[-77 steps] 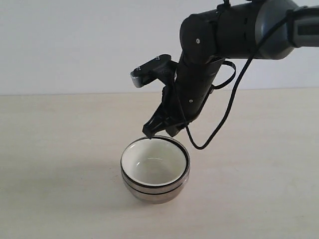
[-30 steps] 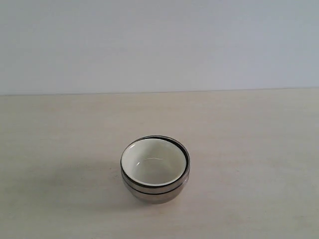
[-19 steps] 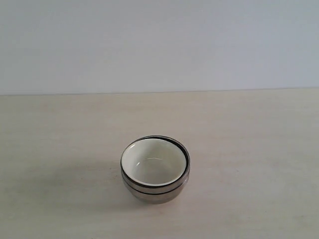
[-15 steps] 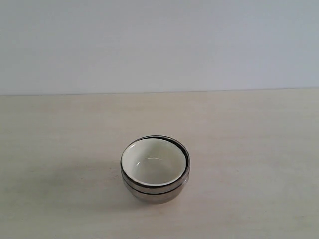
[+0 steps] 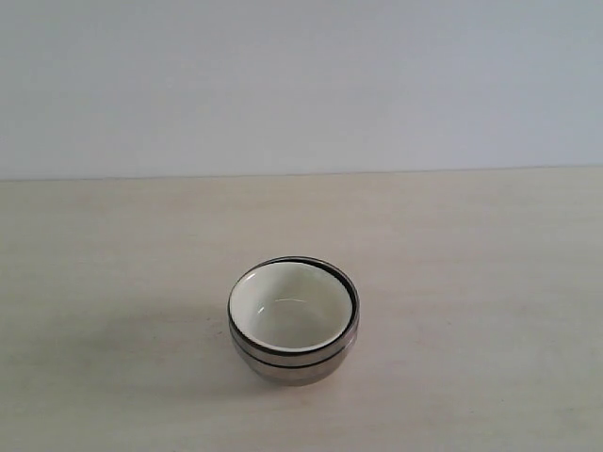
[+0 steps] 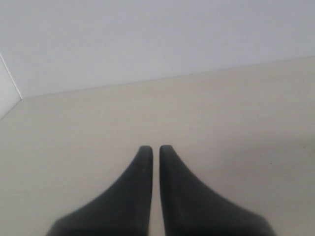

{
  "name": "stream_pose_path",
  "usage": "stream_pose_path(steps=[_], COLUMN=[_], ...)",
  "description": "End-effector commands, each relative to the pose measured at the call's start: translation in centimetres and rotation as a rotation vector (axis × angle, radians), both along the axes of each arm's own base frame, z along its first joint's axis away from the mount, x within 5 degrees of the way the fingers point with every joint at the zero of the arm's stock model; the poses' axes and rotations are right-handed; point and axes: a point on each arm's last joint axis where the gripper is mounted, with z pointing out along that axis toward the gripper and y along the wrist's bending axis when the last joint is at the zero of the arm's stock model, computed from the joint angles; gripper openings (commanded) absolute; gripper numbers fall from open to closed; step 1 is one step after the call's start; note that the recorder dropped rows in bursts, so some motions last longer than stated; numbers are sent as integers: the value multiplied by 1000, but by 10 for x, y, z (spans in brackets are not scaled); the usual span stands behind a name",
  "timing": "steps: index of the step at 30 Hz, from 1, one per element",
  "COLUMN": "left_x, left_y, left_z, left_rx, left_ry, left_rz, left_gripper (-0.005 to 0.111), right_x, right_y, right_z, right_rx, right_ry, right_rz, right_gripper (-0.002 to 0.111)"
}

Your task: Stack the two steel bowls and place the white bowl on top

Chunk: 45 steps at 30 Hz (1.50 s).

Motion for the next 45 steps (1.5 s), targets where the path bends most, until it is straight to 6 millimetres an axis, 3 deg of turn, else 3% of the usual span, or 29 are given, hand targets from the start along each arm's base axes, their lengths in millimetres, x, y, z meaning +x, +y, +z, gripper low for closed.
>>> stream_pose_path(steps=[1,12,45], left_x=[0,0,0], left_y=[0,0,0], left_z=[0,0,0], left_rx=[-18,-18,-18], left_ry=[-9,-9,-9], left_rz=[3,3,3], left_gripper=[4,4,4], right_x=[-1,-3,-3], right_y=[-1,-1,-1], right_z=[-7,-16,-16], right_rx=[-109,-163,-159], right_ry=[47,140,141], right_rz=[0,16,16], right_gripper=[0,0,0])
